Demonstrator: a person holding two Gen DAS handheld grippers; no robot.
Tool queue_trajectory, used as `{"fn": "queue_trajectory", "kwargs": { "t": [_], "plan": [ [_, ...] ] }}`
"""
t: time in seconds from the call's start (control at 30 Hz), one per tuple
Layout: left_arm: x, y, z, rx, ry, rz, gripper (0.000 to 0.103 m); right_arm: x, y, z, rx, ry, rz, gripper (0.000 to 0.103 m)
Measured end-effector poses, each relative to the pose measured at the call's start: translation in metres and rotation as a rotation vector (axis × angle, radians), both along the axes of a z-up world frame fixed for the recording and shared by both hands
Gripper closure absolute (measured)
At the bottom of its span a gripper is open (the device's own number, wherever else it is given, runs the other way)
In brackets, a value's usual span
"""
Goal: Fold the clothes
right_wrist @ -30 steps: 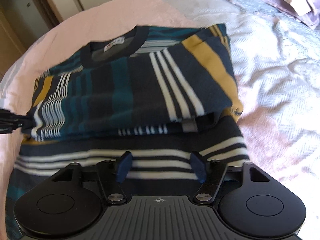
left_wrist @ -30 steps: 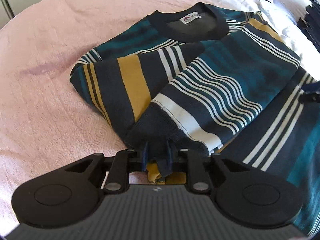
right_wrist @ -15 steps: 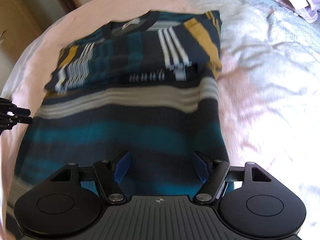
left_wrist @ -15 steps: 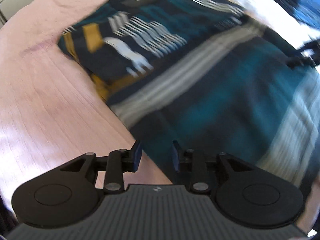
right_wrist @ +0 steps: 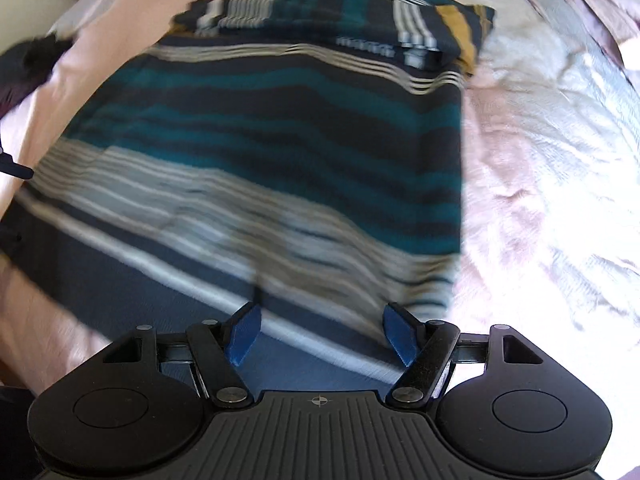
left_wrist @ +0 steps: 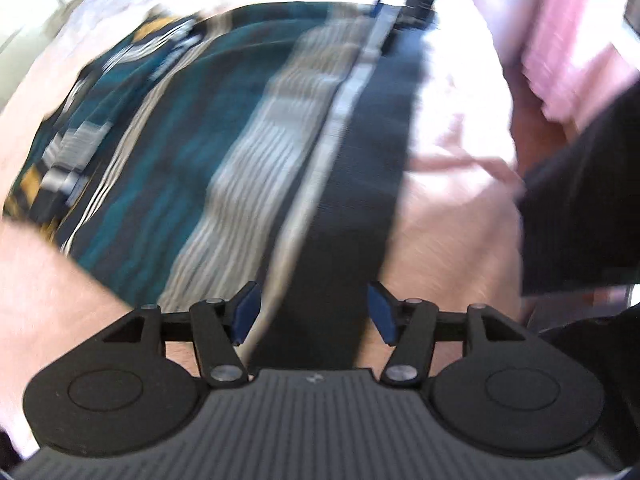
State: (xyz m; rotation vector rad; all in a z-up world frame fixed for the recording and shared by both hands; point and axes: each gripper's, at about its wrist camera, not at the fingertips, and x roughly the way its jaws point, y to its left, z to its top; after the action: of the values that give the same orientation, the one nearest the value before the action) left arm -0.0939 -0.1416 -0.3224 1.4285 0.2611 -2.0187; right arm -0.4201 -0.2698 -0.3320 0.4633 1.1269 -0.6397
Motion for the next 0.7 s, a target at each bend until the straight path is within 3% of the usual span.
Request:
{"fn": "queue_trajectory", "kwargs": {
  "t": [0.17,0.27,0.37,0.43,0.5,0.57,0.63,0.7],
  "plan": [
    [-0.017,0.034,-0.026,-0.135,-0.147,-0.124,0.044,0.015,0.050,0.010,-0.119,0.052,0.060,0.032],
    [-0.026,0.047,-0.041,-0.262,-0.259,-0.172,0.042,0.018,0.068,0.016,-0.160,0.086,0.108,0.032],
    [-0.029,0.048,-0.046,-0.294,-0.275,-0.138,0.042,0.020,0.096,0.016,-0.233,0.128,0.229,0.032],
    [-0.031,0.049,-0.049,-0.316,-0.285,-0.115,0.049,0.021,0.115,0.009,-0.269,0.148,0.339,0.032],
    [-0.029,0.045,-0.046,-0.303,-0.265,-0.039,0.086,0.021,0.133,0.000,-0.302,0.167,0.444,0.032],
    [-0.025,0.035,-0.037,-0.255,-0.212,0.091,0.088,0.016,0.146,-0.015,-0.382,0.223,0.532,0.032],
    [-0.024,0.029,-0.029,-0.282,-0.222,0.169,0.088,0.012,0.150,-0.032,-0.483,0.312,0.578,0.032],
    [-0.027,0.025,-0.026,-0.304,-0.245,0.211,0.079,0.002,0.141,-0.041,-0.507,0.305,0.539,0.032]
  ]
}}
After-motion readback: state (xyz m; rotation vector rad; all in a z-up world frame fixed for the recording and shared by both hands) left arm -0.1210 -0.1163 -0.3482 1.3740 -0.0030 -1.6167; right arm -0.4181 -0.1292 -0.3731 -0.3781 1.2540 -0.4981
